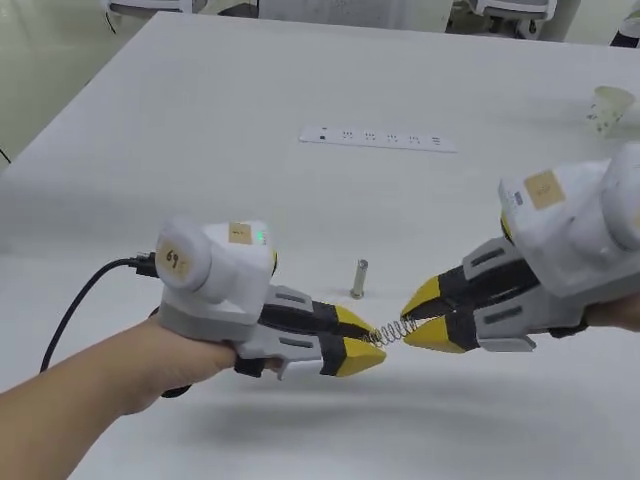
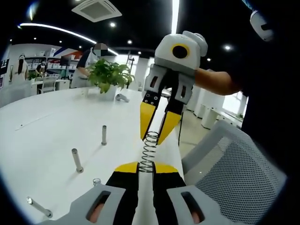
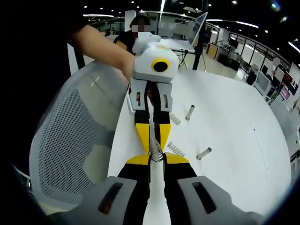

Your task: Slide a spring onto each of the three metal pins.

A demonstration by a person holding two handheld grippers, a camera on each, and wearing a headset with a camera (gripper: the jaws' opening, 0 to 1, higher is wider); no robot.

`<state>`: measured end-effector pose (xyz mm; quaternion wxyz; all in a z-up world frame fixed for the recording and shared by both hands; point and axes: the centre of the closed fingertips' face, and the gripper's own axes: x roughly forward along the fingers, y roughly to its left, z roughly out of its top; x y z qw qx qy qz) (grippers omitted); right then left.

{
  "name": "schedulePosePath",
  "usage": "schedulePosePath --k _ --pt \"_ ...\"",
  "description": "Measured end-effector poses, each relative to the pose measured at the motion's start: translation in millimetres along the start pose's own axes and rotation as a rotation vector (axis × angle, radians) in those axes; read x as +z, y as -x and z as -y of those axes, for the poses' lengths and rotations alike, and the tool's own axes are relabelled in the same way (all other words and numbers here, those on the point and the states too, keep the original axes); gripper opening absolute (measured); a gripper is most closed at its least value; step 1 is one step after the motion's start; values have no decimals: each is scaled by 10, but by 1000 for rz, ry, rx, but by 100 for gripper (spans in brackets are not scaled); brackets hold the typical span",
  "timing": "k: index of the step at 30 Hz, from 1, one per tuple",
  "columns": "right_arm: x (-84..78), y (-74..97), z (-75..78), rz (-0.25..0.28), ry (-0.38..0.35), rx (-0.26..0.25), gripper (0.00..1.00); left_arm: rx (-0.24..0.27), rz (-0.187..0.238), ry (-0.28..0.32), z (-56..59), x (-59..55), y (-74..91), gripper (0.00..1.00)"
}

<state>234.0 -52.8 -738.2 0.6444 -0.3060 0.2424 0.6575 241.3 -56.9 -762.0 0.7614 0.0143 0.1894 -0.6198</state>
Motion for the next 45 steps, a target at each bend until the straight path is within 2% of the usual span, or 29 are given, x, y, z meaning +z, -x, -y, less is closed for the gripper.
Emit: schedulePosePath --k 4,13,14,15,17,19,23,27,32,37,45 --pt "140 0 -22 75 -34 7 7 -3 -1 -1 10 -7 2 2" --pt "239 -59 -55 154 -66 -6 7 -6 -8 -13 50 -14 -14 2" --pt "253 -67 -59 168 -72 -10 7 -8 -8 -16 53 -16 -17 2" --pt "322 -74 -62 213 -98 -11 8 -9 -14 -17 62 -30 -24 2" --pt "317 -82 -67 208 -95 -13 7 -22 -6 -14 97 -19 -41 2" --pt "319 -110 -78 205 -81 -19 7 -21 -19 -30 112 -33 -52 2" --pt "372 -107 -78 241 -95 -25 7 -28 -9 -17 125 -13 -38 2" --pt "364 -115 -76 245 -87 -39 7 -20 -24 -22 114 -40 -5 2" --pt "392 -132 -90 281 -94 -53 7 -24 -27 -24 139 -41 6 2" --pt "391 -121 -106 275 -58 -73 7 -21 -37 -14 133 -78 58 3" --pt "410 -99 -107 252 -19 -78 7 -17 -29 -9 138 -46 48 5"
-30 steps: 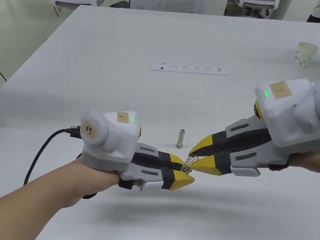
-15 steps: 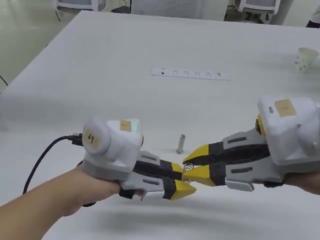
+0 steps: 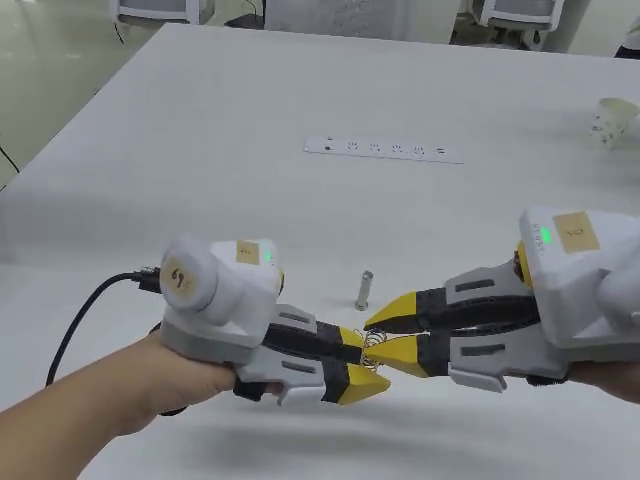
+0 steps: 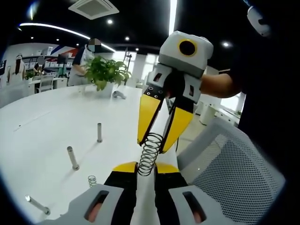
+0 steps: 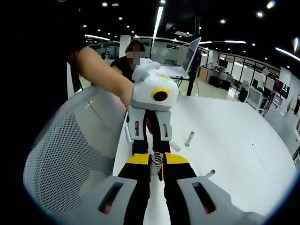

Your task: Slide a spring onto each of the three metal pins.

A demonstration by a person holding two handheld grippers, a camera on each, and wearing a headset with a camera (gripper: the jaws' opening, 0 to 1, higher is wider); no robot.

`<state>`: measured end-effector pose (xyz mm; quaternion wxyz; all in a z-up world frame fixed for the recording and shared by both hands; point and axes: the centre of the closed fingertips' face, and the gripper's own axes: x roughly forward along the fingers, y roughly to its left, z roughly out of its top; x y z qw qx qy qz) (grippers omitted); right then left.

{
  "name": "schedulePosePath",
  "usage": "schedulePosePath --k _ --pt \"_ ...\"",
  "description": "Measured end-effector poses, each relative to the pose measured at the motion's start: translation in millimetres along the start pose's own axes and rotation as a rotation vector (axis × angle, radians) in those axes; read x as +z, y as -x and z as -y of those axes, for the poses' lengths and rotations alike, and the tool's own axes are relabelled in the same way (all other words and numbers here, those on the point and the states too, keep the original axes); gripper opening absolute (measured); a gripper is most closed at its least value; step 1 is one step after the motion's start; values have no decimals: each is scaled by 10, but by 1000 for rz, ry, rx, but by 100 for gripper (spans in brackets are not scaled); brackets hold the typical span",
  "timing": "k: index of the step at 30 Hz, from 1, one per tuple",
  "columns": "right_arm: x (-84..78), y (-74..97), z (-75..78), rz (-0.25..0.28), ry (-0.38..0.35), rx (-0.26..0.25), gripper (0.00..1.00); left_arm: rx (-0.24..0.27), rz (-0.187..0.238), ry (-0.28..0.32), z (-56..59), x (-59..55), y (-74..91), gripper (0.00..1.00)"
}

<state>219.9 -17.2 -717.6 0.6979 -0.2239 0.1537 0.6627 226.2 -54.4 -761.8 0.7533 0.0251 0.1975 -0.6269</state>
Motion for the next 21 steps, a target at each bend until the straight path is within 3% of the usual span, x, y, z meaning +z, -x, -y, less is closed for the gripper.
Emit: schedulePosePath --k 7,21 --pt "24 28 30 0 10 -9 7 10 -18 -15 0 -28 7 10" --pt "-59 24 43 -33 22 -17 7 76 11 -18 -127 28 73 27"
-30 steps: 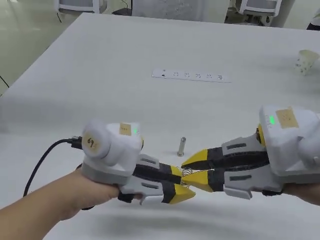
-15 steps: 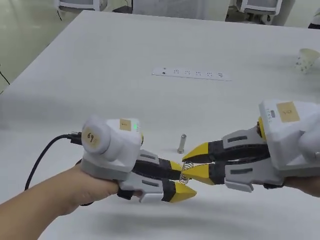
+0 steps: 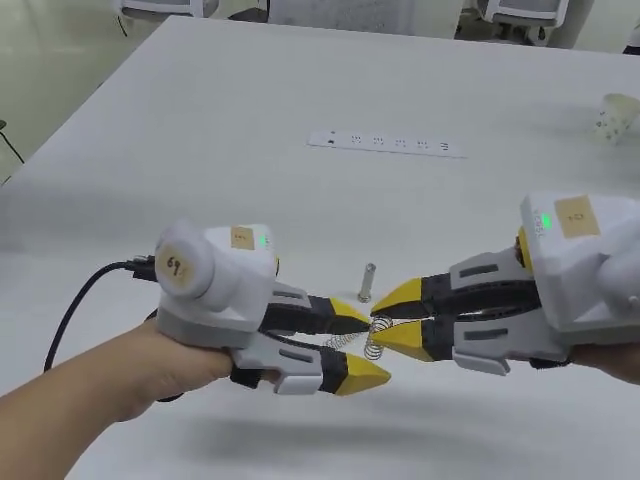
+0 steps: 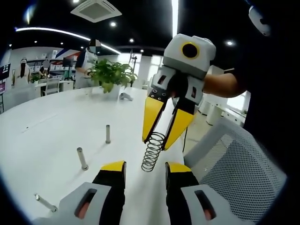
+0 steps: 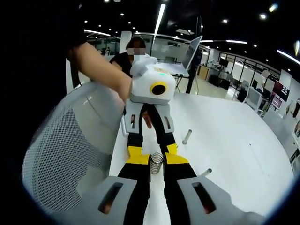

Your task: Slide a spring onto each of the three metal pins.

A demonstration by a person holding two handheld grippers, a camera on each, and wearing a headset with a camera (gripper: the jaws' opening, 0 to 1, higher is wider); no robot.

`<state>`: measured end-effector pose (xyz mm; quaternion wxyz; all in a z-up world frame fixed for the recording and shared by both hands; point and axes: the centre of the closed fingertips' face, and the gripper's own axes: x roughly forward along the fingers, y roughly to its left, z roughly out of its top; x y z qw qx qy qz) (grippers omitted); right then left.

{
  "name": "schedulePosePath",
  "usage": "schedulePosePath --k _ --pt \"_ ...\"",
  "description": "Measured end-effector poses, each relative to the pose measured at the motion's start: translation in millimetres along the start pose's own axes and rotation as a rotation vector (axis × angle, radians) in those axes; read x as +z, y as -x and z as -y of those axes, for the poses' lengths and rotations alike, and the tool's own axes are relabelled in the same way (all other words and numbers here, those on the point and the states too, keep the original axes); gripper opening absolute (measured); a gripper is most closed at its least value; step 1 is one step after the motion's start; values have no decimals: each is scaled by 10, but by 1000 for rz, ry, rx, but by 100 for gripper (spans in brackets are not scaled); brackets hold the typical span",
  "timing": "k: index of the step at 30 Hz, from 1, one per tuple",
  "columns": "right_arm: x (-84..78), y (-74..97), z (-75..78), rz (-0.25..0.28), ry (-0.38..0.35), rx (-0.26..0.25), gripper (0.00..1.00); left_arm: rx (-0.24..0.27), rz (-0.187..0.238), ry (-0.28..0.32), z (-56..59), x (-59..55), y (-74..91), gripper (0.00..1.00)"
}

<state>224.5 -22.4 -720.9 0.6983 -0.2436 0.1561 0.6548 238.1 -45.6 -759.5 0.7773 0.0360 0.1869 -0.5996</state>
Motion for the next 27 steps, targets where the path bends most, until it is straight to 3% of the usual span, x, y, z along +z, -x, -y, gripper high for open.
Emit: schedulePosePath --k 4,11,16,27 --pt "-28 15 18 -7 1 -10 7 19 -26 -4 -35 -67 24 36" --pt "-70 10 31 -19 3 -25 7 49 -40 -2 -108 -110 138 41" --pt "-87 11 36 -27 10 -30 7 87 -38 3 -164 -125 181 54" --pt "-91 51 116 -30 18 -67 7 134 -29 2 -231 -117 309 66"
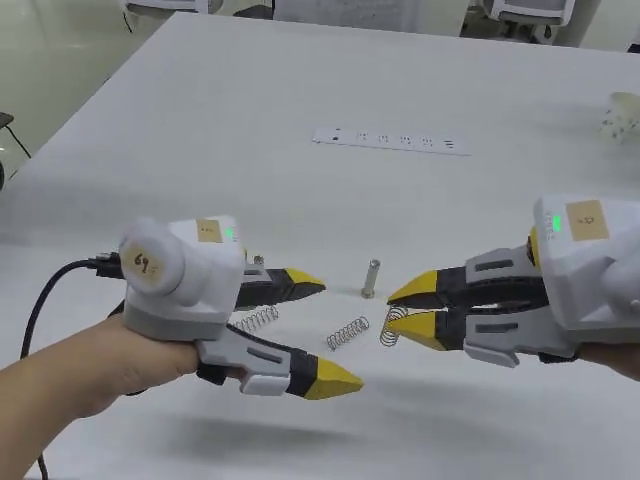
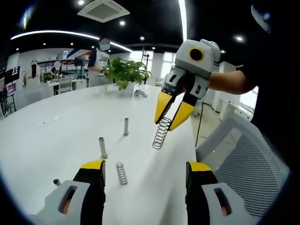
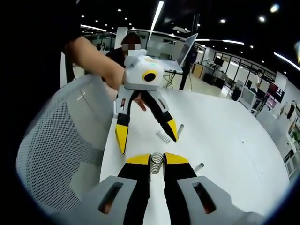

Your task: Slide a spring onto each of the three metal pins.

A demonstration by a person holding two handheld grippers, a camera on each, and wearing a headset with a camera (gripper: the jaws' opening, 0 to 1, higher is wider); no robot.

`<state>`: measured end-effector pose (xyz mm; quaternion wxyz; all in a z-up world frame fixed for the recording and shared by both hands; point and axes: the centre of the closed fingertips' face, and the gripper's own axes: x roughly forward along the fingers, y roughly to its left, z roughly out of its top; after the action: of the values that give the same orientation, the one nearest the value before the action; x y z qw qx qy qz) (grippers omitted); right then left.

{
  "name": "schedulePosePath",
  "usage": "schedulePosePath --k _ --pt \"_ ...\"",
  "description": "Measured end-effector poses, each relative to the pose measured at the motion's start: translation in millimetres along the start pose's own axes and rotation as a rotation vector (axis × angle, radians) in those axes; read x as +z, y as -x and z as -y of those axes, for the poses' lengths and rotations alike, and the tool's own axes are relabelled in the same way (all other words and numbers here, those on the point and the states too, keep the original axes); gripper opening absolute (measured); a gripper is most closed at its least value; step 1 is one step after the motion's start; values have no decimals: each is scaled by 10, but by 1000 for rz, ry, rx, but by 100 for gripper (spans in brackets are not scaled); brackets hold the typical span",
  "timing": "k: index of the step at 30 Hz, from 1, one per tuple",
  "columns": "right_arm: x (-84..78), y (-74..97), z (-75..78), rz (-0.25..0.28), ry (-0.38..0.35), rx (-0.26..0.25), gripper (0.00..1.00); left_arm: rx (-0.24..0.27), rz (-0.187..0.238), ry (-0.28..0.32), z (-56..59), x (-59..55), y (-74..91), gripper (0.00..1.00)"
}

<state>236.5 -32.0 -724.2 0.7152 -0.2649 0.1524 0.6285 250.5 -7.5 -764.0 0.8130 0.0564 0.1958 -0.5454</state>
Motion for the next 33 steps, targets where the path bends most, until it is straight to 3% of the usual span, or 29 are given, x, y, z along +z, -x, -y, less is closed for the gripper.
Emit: schedulePosePath --k 11,18,25,28,33 --pt "-15 50 107 0 0 -45 7 73 14 65 -175 -69 248 76" --pt "-47 100 178 0 -6 -74 7 110 31 76 -207 -55 395 83" --pt "-112 178 258 -6 -19 -106 7 194 49 103 -403 -90 575 93" --pt "-126 192 271 -8 -21 -114 7 220 42 113 -466 -137 611 98" --pt "-125 207 286 -6 -23 -120 7 231 46 116 -487 -172 632 98"
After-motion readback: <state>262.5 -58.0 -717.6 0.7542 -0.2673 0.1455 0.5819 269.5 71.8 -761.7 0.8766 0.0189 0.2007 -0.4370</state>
